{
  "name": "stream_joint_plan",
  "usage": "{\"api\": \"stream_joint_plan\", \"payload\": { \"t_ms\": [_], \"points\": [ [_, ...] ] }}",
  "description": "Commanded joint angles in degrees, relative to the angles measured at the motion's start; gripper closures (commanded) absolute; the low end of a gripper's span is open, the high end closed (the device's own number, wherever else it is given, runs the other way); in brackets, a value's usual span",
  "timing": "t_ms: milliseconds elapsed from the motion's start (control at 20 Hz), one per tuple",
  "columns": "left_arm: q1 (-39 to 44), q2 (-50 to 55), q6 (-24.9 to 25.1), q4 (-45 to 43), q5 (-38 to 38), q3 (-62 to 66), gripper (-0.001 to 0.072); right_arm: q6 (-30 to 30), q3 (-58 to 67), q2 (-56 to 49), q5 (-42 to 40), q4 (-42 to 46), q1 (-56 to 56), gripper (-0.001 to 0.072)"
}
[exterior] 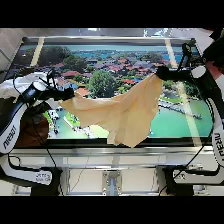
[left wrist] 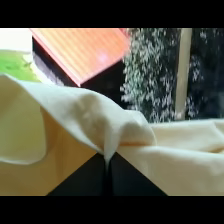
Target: Fold the shirts.
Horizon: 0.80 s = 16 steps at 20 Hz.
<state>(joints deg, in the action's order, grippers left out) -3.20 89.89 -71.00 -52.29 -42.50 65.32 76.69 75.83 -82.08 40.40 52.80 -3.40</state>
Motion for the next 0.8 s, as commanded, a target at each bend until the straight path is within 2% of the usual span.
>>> {"api": "stream_joint_plan", "payload": {
  "t_ms": [0, 50, 100, 150, 300, 400, 500, 550, 600, 650, 750],
  "points": [
    [0.7, 3.8, -1.2, 0.5, 8.4, 5.1, 0.0657, 0.2, 1.6, -4.4, -15.8, -5.4, 0.7, 0.0677],
    [0.5, 3.7, -1.2, 0.5, 8.4, 7.0, 0.0467, 0.2, 2.4, -4.3, -17.1, -5.8, 0.7, 0.0522],
    [0.2, 3.3, -1.2, 0.5, 7.9, 9.2, 0.0175, 0.7, 3.9, -4.2, -16.7, -6.2, 0.5, 0.0267],
    [-0.7, 2.3, -1.2, 0.5, 6.9, 11.5, 0.0048, 0.8, 6.1, -3.8, -14.9, -6.2, -0.2, 0.0162],
    [-6.5, -5.1, -1.2, -0.5, 1.9, 14.0, 0.0053, 0.8, 15.6, -0.2, 1.9, 0.0, -5.7, 0.0164],
    [-12.4, -10.8, -1.2, -4.4, -4.8, 13.8, 0.0056, 0.9, 19.9, 4.3, 18.4, 9.1, -11.6, 0.0226],
    [-18.5, -15.9, -0.7, -6.2, -9.5, 11.1, 0.0139, 0.8, 18.8, 10.0, 33.7, 15.6, -17.6, 0.0228],
    [-21.2, -18.7, -0.7, -6.2, -10.6, 7.6, 0.0139, 0.2, 16.1, 13.2, 39.6, 17.2, -20.4, 0.0228],
    [-23.1, -21.4, -0.8, -6.1, -10.9, 3.0, 0.0139, -0.1, 11.5, 16.7, 41.9, 17.3, -22.9, 0.0228],
    [-24.7, -24.3, -0.8, -5.6, -10.6, -3.2, 0.0139, -0.1, 4.3, 21.0, 40.9, 16.6, -24.9, 0.0228],
    [-26.0, -29.3, -0.7, -3.8, -9.0, -15.6, 0.0139, 1.2, -13.8, 29.6, 34.7, 14.7, -27.0, 0.0227]
  ]
}}
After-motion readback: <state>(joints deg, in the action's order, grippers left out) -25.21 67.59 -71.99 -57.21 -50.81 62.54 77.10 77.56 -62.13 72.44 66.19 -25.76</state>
